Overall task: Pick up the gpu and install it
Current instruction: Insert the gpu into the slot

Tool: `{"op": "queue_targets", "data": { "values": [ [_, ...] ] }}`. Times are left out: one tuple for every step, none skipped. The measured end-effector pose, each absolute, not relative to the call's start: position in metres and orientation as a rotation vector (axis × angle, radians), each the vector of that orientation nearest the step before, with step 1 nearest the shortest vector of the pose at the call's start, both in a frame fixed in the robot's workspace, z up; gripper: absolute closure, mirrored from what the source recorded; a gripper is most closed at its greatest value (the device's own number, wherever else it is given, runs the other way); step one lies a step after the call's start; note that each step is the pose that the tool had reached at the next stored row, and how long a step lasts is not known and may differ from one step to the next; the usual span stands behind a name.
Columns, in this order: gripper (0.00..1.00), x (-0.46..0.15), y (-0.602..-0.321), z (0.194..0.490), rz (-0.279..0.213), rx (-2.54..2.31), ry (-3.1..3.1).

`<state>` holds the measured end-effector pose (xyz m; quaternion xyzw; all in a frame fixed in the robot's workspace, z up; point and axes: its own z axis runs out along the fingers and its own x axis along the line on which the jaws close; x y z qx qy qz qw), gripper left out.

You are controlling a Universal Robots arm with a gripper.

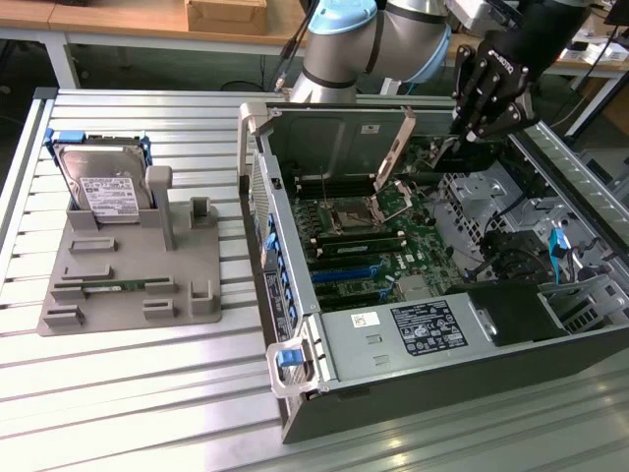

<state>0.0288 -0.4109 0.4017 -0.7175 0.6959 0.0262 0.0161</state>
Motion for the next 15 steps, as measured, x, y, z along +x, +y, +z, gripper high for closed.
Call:
{"op": "queue_targets", "data": {
  "values": [
    [0.74,0.029,-0.411,0.401,0.082,-2.231,2.164],
    [0.74,0.029,-0.411,0.4,0.082,-2.231,2.164],
    [0.74,0.029,-0.412,0.399,0.082,-2.231,2.164],
    [0.74,0.029,-0.412,0.398,0.082,-2.231,2.164],
    [0.74,0.029,-0.412,0.396,0.082,-2.231,2.164],
    [0.74,0.028,-0.412,0.395,0.082,-2.231,2.164],
    [0.74,0.028,-0.413,0.395,0.082,-2.231,2.164],
    [0.74,0.028,-0.413,0.394,0.082,-2.231,2.164],
    [0.74,0.028,-0.413,0.393,0.082,-2.231,2.164],
    [0.74,0.028,-0.414,0.393,0.082,-2.231,2.164],
    [0.74,0.028,-0.414,0.392,0.082,-2.231,2.164],
    [0.74,0.028,-0.414,0.391,0.082,-2.231,2.164],
    [0.74,0.028,-0.415,0.39,0.082,-2.231,2.163],
    [0.74,0.028,-0.415,0.389,0.082,-2.231,2.163],
    [0.74,0.027,-0.416,0.388,0.083,-2.231,2.163]
  ]
}}
